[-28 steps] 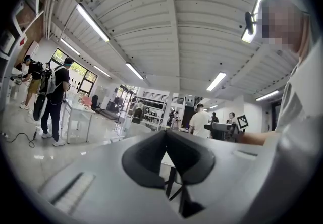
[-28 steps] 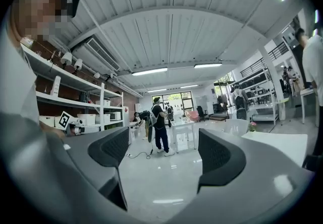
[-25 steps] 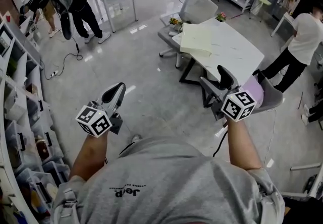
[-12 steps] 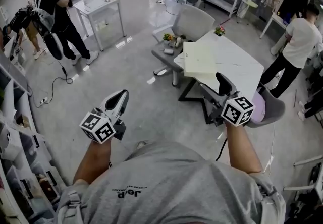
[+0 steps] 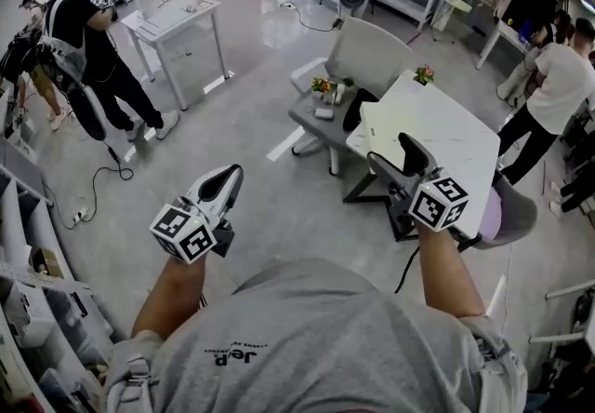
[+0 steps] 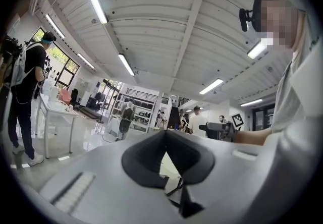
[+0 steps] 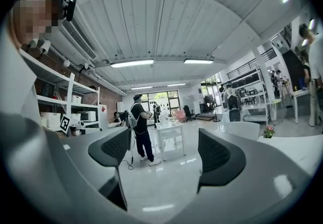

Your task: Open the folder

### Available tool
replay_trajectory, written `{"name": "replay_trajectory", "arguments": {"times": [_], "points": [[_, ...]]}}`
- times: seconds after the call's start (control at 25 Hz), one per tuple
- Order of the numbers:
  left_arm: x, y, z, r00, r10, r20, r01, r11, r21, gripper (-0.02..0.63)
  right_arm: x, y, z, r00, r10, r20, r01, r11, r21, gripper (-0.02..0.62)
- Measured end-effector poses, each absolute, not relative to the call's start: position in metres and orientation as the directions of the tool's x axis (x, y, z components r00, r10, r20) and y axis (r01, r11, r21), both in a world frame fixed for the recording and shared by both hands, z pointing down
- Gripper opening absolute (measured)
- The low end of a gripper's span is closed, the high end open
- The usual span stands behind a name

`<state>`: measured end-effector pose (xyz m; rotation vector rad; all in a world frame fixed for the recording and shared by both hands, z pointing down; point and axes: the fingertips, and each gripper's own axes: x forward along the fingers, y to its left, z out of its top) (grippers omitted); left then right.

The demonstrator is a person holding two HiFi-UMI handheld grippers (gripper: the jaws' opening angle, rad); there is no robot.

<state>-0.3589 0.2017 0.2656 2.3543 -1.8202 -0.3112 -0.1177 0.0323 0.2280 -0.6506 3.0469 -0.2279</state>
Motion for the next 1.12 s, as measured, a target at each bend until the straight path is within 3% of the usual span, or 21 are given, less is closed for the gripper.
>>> {"name": "replay_trajectory", "arguments": {"times": [0.36, 0.76, 0.96, 1.12], "points": [[-0.406, 0.143, 0.278, 0.245, -0.968, -0.052, -0.929, -0.25, 0.272, 0.057, -0.17, -0.031, 0.235, -0.92, -0.391, 0.037, -0.392, 0.906, -0.163, 0.407], [-0.422, 0.017, 0.29, 0.161, -0.987, 0.002, -0.952, -0.155, 0.265, 0.057, -0.21, -0.162, 0.244, -0.963, -0.27, -0.001, -0.265, 0.943, -0.203, 0.407], [-0.405, -0.063, 0.298, 0.124, -0.992, 0.013, -0.953, -0.116, 0.28, 0.057, -0.208, -0.242, 0.253, -0.98, -0.201, 0.003, -0.197, 0.959, -0.203, 0.407], [-0.396, -0.103, 0.307, 0.172, -0.984, 0.05, -0.951, -0.153, 0.269, 0.057, -0.201, -0.276, 0.264, -0.975, -0.223, 0.012, -0.22, 0.952, -0.211, 0.407]]}}
